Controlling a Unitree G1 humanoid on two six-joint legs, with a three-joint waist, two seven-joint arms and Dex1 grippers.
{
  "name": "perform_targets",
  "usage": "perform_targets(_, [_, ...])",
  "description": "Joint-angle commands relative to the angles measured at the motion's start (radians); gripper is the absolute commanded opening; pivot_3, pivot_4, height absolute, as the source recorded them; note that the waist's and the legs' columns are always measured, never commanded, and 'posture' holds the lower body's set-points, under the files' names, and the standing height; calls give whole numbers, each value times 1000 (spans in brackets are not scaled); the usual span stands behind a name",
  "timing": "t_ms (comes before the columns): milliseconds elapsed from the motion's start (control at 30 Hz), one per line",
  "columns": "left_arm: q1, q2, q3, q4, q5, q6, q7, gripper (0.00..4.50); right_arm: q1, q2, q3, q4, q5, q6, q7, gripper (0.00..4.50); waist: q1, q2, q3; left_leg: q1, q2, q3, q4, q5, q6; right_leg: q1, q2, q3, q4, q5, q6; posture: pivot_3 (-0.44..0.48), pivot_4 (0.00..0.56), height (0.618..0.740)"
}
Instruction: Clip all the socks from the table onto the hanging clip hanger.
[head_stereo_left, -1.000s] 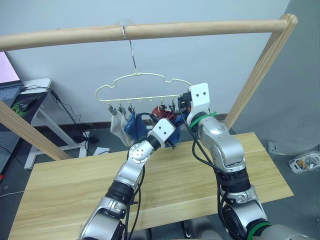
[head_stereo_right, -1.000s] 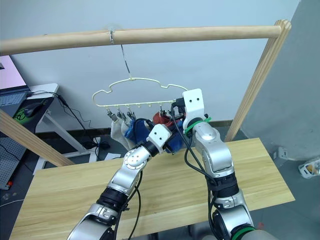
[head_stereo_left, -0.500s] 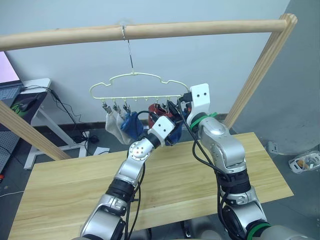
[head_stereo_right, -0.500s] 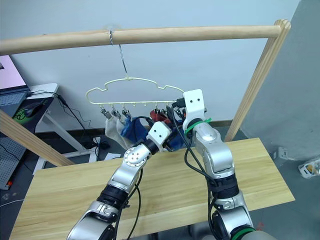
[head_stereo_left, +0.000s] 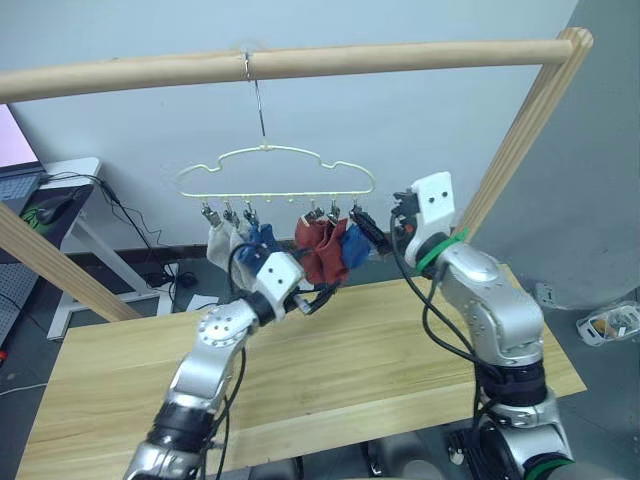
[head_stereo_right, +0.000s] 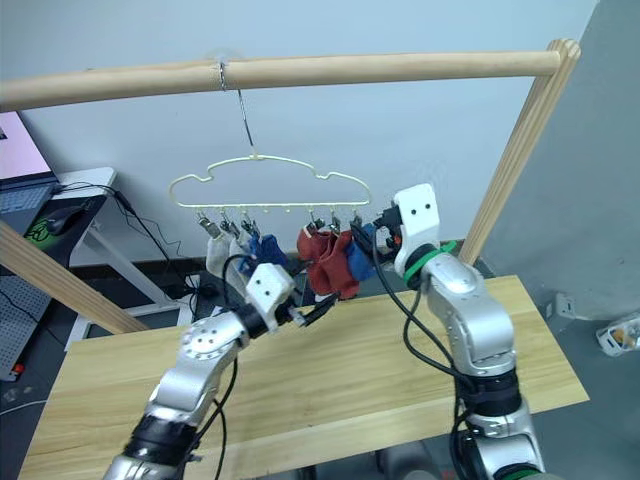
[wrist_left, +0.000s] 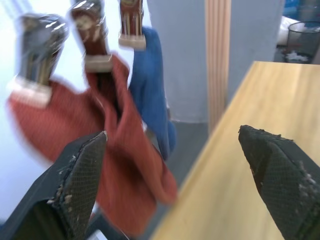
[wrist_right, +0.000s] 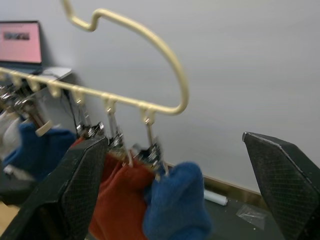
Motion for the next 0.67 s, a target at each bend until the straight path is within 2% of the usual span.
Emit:
perform_targets(33, [63,103,133,-164,-128,146,-54,4442,26,-152,-26,-76,68,-28,180,4500,1,0,0,0,0,0,0,0,0,0,0,0,0,0,0,-90,120,740])
perform_targets(200, [234,289,339,-278,-228,275,-136,4442,76,-356,-49,-56,101,-146,376,4500,0,0,0,1,0,1,0,0,0,0,2,-1,0,0,0,-68,106,740])
perform_targets(300, [357,350,459,-312,-226,305,-148,4442,87,-434,-77,-4,102,-239,459,4500,1,-1,0,2,1,5,0,0,0,0,3,-1,0,-1,-1,-38,94,740])
perform_targets(467, [413,414,629,-251,-273,358,-191,4442,86,-536,-104,81,128,-322,599,4500,30,-3,-1,3,0,6,1,0,0,0,2,-1,0,-1,-1,-10,76,740])
perform_targets(667, [421,423,684,-232,-289,405,-188,4442,64,-575,-93,144,126,-365,666,4500,56,-5,-3,3,0,8,1,0,1,0,2,0,0,-1,-1,8,57,740])
